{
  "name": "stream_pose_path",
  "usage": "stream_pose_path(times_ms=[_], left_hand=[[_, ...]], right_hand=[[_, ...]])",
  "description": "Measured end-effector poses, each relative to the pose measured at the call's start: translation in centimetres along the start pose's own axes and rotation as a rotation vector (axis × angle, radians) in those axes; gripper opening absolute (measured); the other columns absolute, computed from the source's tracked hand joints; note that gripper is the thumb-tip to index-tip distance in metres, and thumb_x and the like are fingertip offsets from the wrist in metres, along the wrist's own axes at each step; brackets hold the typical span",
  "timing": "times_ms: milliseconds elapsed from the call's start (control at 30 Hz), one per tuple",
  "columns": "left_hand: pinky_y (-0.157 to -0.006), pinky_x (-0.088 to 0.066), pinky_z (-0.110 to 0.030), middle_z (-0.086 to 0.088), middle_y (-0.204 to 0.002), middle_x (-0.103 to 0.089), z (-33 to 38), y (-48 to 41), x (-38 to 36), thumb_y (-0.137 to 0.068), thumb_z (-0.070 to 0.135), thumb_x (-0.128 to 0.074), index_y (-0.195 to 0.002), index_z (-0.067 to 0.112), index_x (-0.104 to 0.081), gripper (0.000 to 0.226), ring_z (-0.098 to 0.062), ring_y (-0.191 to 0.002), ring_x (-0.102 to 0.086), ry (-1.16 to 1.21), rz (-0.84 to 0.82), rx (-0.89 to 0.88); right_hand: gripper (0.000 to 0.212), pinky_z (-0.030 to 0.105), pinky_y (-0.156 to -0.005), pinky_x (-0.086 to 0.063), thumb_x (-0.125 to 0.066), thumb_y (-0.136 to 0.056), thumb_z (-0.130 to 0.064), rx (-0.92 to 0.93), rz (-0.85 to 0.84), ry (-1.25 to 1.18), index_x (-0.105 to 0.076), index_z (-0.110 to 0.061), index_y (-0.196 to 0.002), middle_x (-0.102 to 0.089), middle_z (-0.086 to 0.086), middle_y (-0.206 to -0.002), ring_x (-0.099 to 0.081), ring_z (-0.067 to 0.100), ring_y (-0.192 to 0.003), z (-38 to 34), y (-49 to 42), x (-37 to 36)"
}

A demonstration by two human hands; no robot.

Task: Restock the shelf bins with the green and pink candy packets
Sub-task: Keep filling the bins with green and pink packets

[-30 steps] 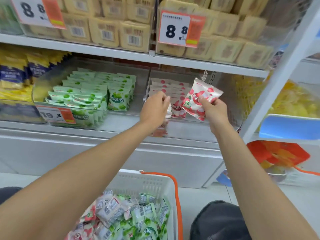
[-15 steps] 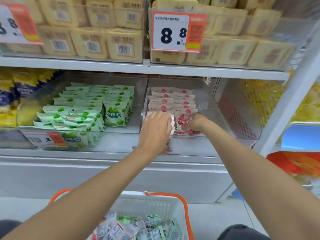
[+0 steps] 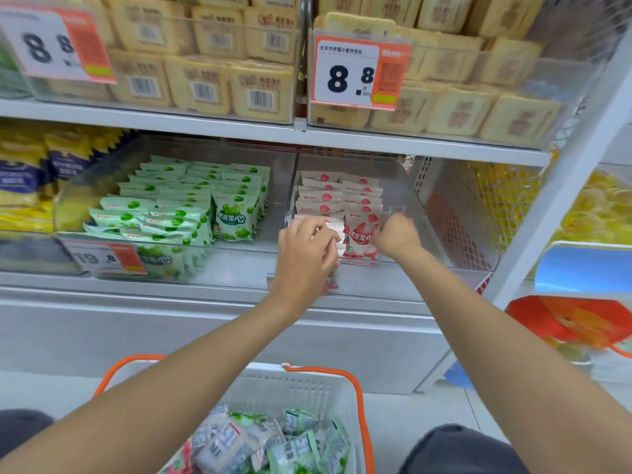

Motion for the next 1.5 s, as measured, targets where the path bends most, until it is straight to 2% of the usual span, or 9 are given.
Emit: stream_pose_path(times_ms=[233, 533, 633, 767, 933, 1067, 1200, 1367, 1500], left_hand=[[-0.076, -0.038, -0.029, 0.006, -0.088, -0.054, -3.3, 9.1, 1.8, -0.092, 0.013, -0.055, -0.089, 0.015, -0.068, 0.014, -0.015, -0.086, -0.047, 0.14, -0.171, 0.261], [-0.08, -0.047, -0.035, -0.002, -0.096, -0.061, -14.6, 27.5, 8.1, -0.093, 0.013, -0.05, -0.089, 0.015, -0.066, 0.017, -0.022, -0.093, -0.059, -0.086, -0.714, 0.568], [-0.078, -0.051, -0.038, -0.007, -0.116, -0.058, -17.4, 29.9, 9.6, -0.088, 0.002, -0.052, -0.116, 0.017, -0.062, 0.033, -0.027, -0.102, -0.057, -0.329, -0.742, 0.506], [-0.109, -0.034, -0.044, -0.01, -0.155, -0.028, -19.0, 28.6, 9.0, -0.078, -0.006, -0.064, -0.146, 0.023, -0.035, 0.08, -0.032, -0.141, -0.03, -0.657, -0.863, 0.317], [-0.11, -0.033, -0.04, -0.005, -0.14, -0.048, -20.4, 28.9, 8.1, -0.087, 0.009, -0.065, -0.134, 0.02, -0.051, 0.05, -0.024, -0.132, -0.041, -0.841, -1.113, 0.071], [-0.1, -0.043, -0.035, 0.002, -0.098, -0.067, -18.9, 25.5, 7.9, -0.088, 0.008, -0.059, -0.097, 0.024, -0.066, 0.02, -0.019, -0.099, -0.06, -0.614, -0.975, 0.139], [-0.067, -0.05, -0.027, 0.002, -0.076, -0.068, -16.2, 22.7, 7.3, -0.093, 0.012, -0.064, -0.085, 0.018, -0.067, 0.01, -0.013, -0.071, -0.064, 0.276, -0.764, 0.65], [-0.069, -0.049, -0.015, 0.001, -0.083, -0.067, -14.1, 20.7, 6.9, -0.089, 0.008, -0.069, -0.092, 0.014, -0.069, 0.006, -0.007, -0.074, -0.059, 0.512, -0.533, 0.791], [-0.071, -0.046, -0.017, 0.005, -0.078, -0.061, -15.3, 21.3, 8.1, -0.088, 0.007, -0.07, -0.084, 0.016, -0.064, 0.01, -0.008, -0.074, -0.055, 0.476, -0.232, 0.936]], right_hand=[[0.015, 0.036, -0.068, -0.044, -0.055, -0.08, -0.001, 0.486, 0.249, -0.186, -0.055, -0.015, -0.086, -0.056, 0.002, -0.088, -0.053, 0.023, -0.08, -5.1, 14.3, -0.5], [0.016, 0.033, -0.08, -0.05, -0.052, -0.088, -0.009, 0.626, -0.642, 0.214, -0.063, -0.018, -0.094, -0.062, 0.0, -0.1, -0.059, 0.019, -0.089, -3.4, 27.3, -19.6], [0.014, 0.031, -0.072, -0.047, -0.051, -0.086, -0.008, 0.662, -0.733, 0.282, -0.059, -0.019, -0.084, -0.063, -0.001, -0.088, -0.054, 0.018, -0.08, -4.0, 29.0, -22.2], [0.017, 0.028, -0.067, -0.042, -0.048, -0.086, -0.007, 0.652, -0.764, 0.297, -0.055, -0.021, -0.081, -0.056, -0.005, -0.082, -0.05, 0.016, -0.076, -4.6, 29.3, -23.4], [0.016, 0.033, -0.074, -0.05, -0.049, -0.086, -0.007, 0.647, -0.762, 0.273, -0.06, -0.018, -0.084, -0.064, -0.001, -0.088, -0.058, 0.019, -0.081, -5.7, 28.8, -23.9], [0.016, 0.032, -0.081, -0.05, -0.053, -0.089, -0.011, 0.587, -0.752, 0.193, -0.064, -0.017, -0.1, -0.066, 0.001, -0.104, -0.06, 0.021, -0.093, -5.9, 28.2, -23.8], [0.065, 0.03, -0.098, -0.042, -0.069, -0.086, -0.022, 0.434, -0.668, -0.102, -0.04, -0.015, -0.143, -0.05, 0.001, -0.135, -0.048, 0.017, -0.121, -6.4, 27.0, -22.0], [0.006, 0.031, -0.07, -0.047, -0.064, -0.092, -0.01, 0.187, -0.777, -0.44, -0.064, -0.015, -0.095, -0.062, 0.008, -0.084, -0.055, 0.021, -0.077, -5.4, 25.8, -21.3], [0.016, 0.031, -0.087, -0.052, -0.068, -0.09, -0.014, 0.056, -0.823, -0.675, -0.061, -0.013, -0.104, -0.068, 0.005, -0.098, -0.063, 0.018, -0.093, -5.2, 25.0, -20.0]])
Point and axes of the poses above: each hand's wrist, its own y-axis away from the middle knuckle, its own x-axis out of the back of the hand, z = x × y, the point moved 8 cm from there along -y, towards the middle knuckle
